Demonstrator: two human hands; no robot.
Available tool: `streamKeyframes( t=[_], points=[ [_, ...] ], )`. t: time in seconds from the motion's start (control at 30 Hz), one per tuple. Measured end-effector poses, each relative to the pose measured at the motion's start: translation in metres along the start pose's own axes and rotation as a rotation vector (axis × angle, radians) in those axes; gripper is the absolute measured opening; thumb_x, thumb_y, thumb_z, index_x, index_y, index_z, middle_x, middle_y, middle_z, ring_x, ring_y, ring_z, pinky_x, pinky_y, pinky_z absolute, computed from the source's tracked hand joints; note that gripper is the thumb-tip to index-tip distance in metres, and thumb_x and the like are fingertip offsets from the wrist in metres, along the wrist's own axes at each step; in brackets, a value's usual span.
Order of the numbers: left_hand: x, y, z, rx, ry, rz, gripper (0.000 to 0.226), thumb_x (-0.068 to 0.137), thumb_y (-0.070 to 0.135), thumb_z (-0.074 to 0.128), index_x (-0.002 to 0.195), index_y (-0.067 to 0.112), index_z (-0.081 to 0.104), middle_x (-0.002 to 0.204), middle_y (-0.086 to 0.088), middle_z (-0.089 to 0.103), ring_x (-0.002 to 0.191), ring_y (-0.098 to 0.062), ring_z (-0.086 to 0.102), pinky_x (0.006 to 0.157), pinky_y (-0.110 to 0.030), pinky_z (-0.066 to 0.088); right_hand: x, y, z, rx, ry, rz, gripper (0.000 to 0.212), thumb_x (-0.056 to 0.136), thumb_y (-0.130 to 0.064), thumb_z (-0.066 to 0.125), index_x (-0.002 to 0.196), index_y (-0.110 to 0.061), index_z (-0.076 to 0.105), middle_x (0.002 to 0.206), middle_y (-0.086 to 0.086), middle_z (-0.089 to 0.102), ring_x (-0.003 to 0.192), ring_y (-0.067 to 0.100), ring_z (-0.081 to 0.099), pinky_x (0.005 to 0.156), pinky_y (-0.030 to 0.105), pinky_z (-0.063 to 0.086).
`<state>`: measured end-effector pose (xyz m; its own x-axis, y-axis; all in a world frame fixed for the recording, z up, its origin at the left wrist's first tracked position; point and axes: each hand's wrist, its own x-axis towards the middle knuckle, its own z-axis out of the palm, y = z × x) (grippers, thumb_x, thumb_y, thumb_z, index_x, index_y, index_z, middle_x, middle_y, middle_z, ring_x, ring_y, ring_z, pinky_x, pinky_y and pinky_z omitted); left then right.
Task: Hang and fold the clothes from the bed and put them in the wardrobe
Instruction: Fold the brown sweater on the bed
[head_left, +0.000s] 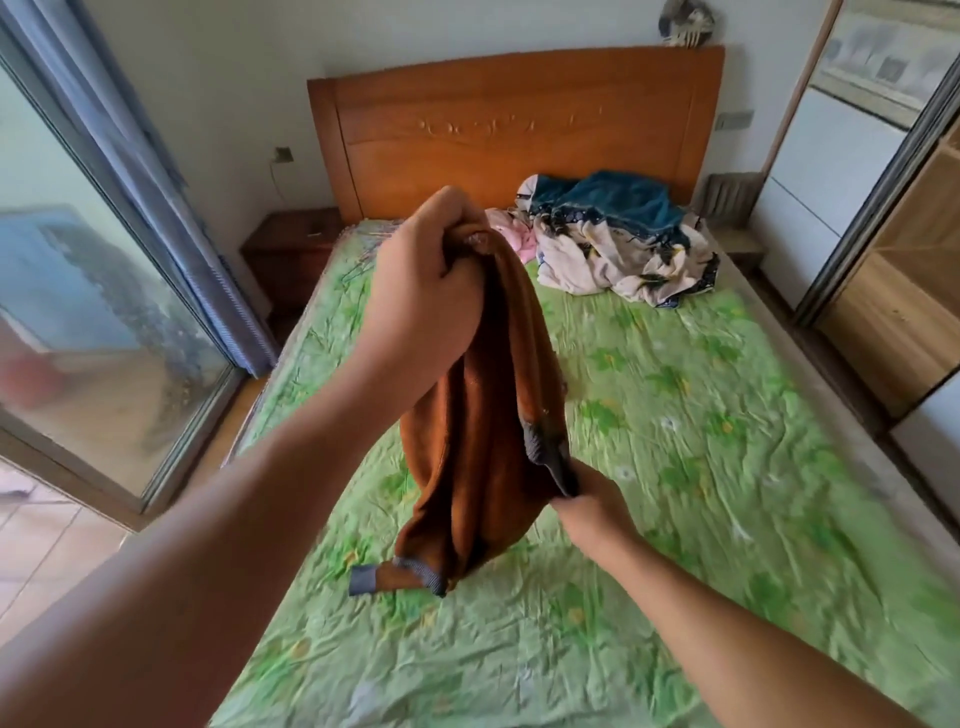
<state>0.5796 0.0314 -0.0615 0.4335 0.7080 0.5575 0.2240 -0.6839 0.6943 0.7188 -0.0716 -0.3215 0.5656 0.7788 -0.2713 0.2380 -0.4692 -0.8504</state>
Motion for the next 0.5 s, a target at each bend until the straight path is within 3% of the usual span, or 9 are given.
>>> streamKeyframes(
  t=[0.07, 0.2, 0.33, 0.5],
  points=[
    [-0.002, 0.015, 0.002, 0.037, 0.067, 0.006, 0.024, 0.073, 0.001, 0.040, 0.085, 0.011, 0.059, 0.069, 0.008, 0.057, 0.064, -0.006, 0.051, 0.053, -0.027, 0.040, -0.003, 0.003, -0.020, -0.004, 0.108, -0.028, 0.010, 0.089, -0.016, 0.064, 0.089, -0.024, 0.068, 0.074, -0.001, 0.070, 0.064, 0.021, 0.063, 0.051, 0.028, 0.039],
    [-0.013, 0.020, 0.000, 0.230, 0.142, -0.020, 0.012, 0.078, 0.013, 0.048, 0.083, 0.016, 0.058, 0.065, 0.006, 0.054, 0.060, -0.003, 0.048, 0.056, -0.023, 0.037, -0.007, 0.003, -0.100, -0.026, 0.343, -0.090, 0.011, 0.090, -0.013, 0.057, 0.082, -0.017, 0.063, 0.070, -0.001, 0.064, 0.071, 0.029, 0.062, 0.050, 0.028, 0.035],
    [-0.047, 0.010, -0.001, 0.505, 0.104, -0.117, 0.013, 0.086, 0.028, 0.066, 0.097, 0.022, 0.065, 0.077, -0.003, 0.063, 0.076, -0.025, 0.058, 0.067, -0.034, 0.044, -0.021, -0.002, -0.191, 0.073, 0.572, -0.142, 0.014, 0.090, -0.009, 0.056, 0.092, -0.010, 0.070, 0.087, 0.010, 0.069, 0.086, 0.034, 0.064, 0.069, 0.034, 0.043],
    [-0.097, 0.010, 0.008, 0.529, 0.106, -0.224, 0.010, 0.093, 0.024, 0.061, 0.099, 0.020, 0.069, 0.077, -0.005, 0.064, 0.079, -0.034, 0.062, 0.069, -0.036, 0.046, -0.052, -0.019, -0.270, -0.022, 0.728, -0.403, 0.030, 0.087, 0.001, 0.049, 0.108, -0.009, 0.067, 0.106, 0.015, 0.070, 0.102, 0.033, 0.063, 0.080, 0.031, 0.041]
  ],
)
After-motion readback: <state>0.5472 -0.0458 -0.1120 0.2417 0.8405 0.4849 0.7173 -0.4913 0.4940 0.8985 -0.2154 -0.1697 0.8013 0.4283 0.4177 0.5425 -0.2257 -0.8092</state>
